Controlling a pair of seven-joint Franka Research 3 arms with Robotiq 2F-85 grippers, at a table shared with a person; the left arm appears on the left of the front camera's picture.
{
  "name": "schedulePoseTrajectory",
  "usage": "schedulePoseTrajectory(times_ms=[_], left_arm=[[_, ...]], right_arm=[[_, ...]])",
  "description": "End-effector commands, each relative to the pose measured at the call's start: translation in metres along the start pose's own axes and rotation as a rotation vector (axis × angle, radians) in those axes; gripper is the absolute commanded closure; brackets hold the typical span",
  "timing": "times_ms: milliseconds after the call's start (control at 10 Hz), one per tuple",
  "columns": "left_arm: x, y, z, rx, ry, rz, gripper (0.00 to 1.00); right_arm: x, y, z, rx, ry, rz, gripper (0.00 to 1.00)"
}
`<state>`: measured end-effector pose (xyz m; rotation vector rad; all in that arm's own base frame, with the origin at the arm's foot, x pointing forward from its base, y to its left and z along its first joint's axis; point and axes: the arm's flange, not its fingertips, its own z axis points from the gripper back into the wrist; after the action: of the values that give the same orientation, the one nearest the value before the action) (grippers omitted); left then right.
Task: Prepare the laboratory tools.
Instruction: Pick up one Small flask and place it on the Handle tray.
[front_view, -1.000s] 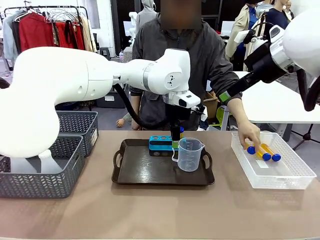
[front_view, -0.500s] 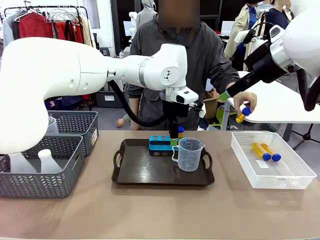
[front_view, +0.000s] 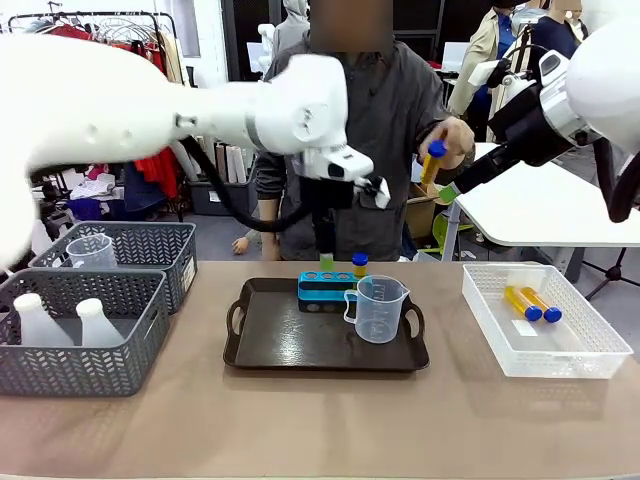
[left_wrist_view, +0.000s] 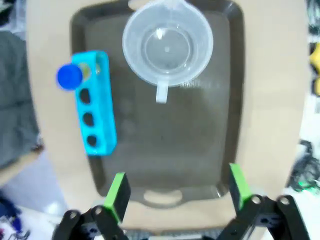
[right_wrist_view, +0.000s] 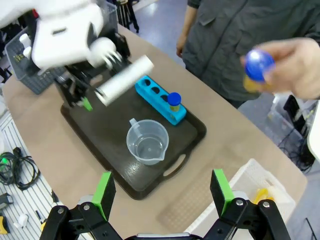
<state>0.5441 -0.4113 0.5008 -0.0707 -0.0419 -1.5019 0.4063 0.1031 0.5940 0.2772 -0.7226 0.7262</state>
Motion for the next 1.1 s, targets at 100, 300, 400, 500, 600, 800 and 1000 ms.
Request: schedulePoseTrajectory(times_ms=[100,300,400,500,600,800,1000], left_arm=[[-0.060,-0.046,0.049,0.088,-0.050,0.197,0.00],[-0.093,-0.057,0.085,0.126,-0.056,0.382,0.00],[-0.113,-0.059,0.096,0.140,-0.047,0.491,0.00],[-0.135,-0.062,0.106,0.148,-0.073,0.563,0.00],[-0.159,-0.066,0.114,0.134,-0.112,0.638,0.00],[-0.204,-0.069,0.124,0.188,-0.145,0.782,0.00],[-0.233,-0.073,0.133,0.209,-0.132,0.856,0.00]], right_arm=[[0.002,0.000,0.000,0.008,-0.006,-0.010,0.00],[0.002,0.000,0.000,0.008,-0.006,-0.010,0.00],[0.002,0.000,0.000,0.008,-0.006,-0.010,0.00],[0.002,0.000,0.000,0.008,-0.006,-0.010,0.00],[0.002,0.000,0.000,0.008,-0.006,-0.010,0.00],[0.002,0.000,0.000,0.008,-0.006,-0.010,0.00],[0.002,0.000,0.000,0.008,-0.006,-0.010,0.00]])
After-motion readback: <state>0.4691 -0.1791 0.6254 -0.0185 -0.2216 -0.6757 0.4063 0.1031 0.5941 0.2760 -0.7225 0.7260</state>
